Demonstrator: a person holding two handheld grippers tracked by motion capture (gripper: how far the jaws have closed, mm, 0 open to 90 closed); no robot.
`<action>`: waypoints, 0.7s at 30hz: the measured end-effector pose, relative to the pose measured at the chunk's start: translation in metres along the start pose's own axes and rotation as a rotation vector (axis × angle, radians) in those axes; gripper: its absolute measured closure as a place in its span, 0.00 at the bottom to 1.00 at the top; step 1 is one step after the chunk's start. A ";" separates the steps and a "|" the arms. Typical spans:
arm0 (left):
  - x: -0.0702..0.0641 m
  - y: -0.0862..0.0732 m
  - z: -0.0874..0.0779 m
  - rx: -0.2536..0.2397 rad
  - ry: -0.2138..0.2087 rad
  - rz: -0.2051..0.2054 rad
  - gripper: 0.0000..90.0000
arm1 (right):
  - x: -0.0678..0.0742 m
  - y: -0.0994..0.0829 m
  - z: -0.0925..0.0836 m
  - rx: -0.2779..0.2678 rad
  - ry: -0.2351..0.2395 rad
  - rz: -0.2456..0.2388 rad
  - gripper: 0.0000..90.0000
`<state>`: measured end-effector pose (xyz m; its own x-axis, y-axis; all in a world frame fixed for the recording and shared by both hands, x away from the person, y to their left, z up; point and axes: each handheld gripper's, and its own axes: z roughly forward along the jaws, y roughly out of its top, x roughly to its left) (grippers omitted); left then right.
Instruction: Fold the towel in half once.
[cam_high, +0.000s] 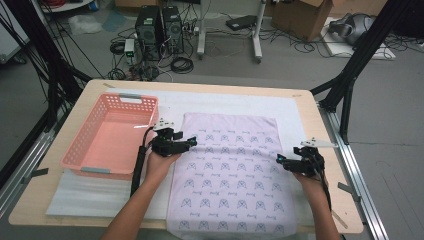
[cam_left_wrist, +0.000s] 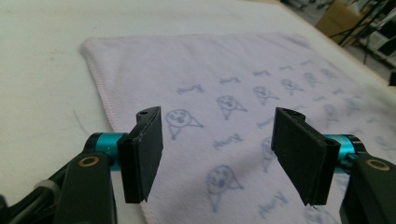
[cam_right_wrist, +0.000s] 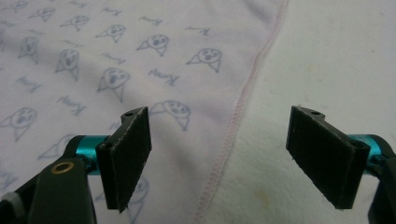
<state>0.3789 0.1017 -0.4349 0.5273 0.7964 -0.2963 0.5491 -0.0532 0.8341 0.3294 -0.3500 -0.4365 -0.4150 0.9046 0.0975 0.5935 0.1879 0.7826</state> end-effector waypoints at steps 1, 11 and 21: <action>0.002 0.000 0.003 -0.009 0.020 -0.001 0.36 | -0.002 0.002 0.002 0.004 0.004 0.010 0.23; 0.016 -0.001 0.026 0.086 0.135 -0.012 0.39 | -0.011 0.024 0.030 0.048 -0.012 0.063 0.32; 0.016 -0.001 0.024 0.108 0.215 0.082 0.75 | -0.001 0.029 0.045 0.116 -0.093 0.010 0.81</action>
<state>0.4027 0.1001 -0.4514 0.4295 0.8958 -0.1144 0.5822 -0.1777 0.7934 0.3784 -0.3280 -0.4414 -0.3466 0.9370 0.0433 0.6753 0.2173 0.7048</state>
